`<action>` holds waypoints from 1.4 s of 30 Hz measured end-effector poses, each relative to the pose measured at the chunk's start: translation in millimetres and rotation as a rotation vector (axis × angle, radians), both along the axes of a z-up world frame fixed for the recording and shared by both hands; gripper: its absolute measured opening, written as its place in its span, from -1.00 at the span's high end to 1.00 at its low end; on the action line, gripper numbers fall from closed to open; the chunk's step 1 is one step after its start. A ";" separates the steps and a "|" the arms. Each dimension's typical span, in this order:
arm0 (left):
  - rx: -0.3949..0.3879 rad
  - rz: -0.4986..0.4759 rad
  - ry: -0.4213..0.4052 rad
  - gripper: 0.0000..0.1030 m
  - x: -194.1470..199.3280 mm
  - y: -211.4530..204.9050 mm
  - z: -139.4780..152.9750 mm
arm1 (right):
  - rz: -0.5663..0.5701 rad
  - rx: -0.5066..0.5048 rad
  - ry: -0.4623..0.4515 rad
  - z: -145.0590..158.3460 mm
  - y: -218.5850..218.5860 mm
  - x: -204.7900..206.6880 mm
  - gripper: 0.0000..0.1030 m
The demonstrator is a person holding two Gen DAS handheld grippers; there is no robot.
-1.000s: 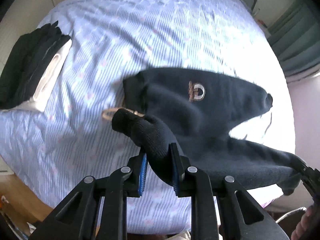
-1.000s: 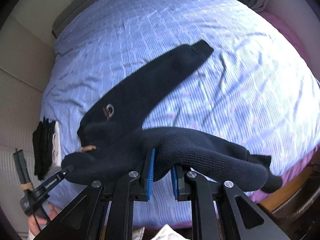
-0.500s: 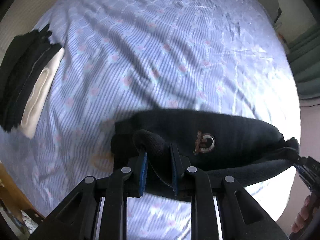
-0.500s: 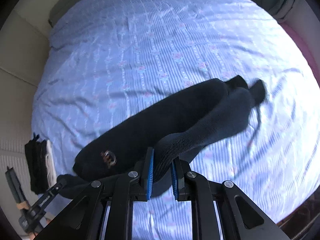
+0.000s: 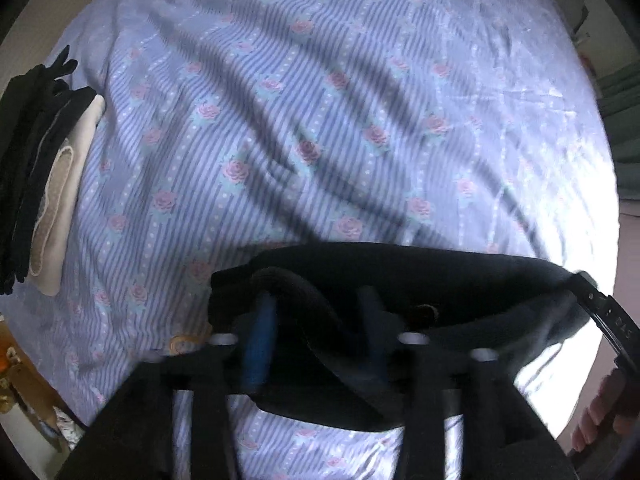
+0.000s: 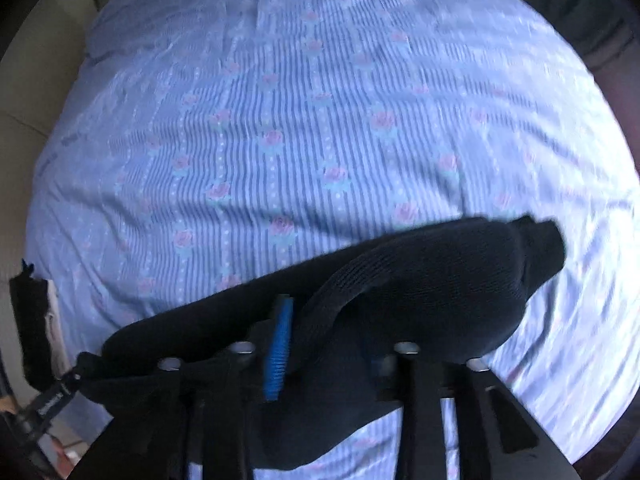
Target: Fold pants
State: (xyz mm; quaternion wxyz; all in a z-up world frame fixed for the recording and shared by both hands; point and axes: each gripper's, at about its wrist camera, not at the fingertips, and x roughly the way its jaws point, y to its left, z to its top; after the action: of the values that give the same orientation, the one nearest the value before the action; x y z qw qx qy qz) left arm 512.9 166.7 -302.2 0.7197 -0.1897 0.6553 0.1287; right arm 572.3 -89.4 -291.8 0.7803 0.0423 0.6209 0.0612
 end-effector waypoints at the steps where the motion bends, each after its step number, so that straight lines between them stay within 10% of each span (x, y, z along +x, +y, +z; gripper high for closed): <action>1: 0.017 0.000 -0.028 -0.61 -2.4 1.6 8.4 | 0.008 -0.004 -0.023 6.3 -1.0 -2.3 -0.18; 6: 0.071 -0.135 -0.132 -0.67 -8.5 0.0 49.6 | 0.060 0.006 -0.109 39.6 -9.2 -18.9 -0.21; 11: 0.247 -0.631 -0.201 -0.75 -9.3 -49.7 62.3 | 0.035 0.014 -0.161 59.8 -33.2 -54.5 -0.21; 16: 0.214 -0.950 -0.133 -0.73 2.9 -88.1 24.3 | -0.039 0.020 -0.087 38.3 -57.2 -88.5 -0.21; 22: 0.236 -0.999 -0.044 -0.51 23.9 -108.6 -23.7 | -0.108 -0.048 0.068 -0.2 -69.4 -123.5 -0.21; 24: 0.134 -0.993 -0.001 0.26 25.5 -110.4 -31.6 | -0.107 -0.046 0.098 -9.1 -69.7 -130.9 -0.21; 27: 0.103 -0.997 0.013 0.71 24.6 -111.6 -32.3 | -0.107 -0.020 0.130 -16.8 -70.2 -136.3 -0.21; 34: 0.098 -0.893 -0.062 0.71 49.2 -91.6 -6.5 | -0.056 -0.026 0.104 -10.9 -61.3 -132.5 -0.20; 42: 0.203 -0.858 0.035 0.46 65.3 -105.4 -40.4 | -0.004 -0.004 0.062 -3.4 -51.5 -114.9 -0.20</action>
State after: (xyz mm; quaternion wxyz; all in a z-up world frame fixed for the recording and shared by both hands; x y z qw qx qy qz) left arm 578.1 61.4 -342.6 0.7118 0.1735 0.6709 -0.1147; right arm 457.4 -140.9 -295.2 0.7608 0.0437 0.6450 0.0570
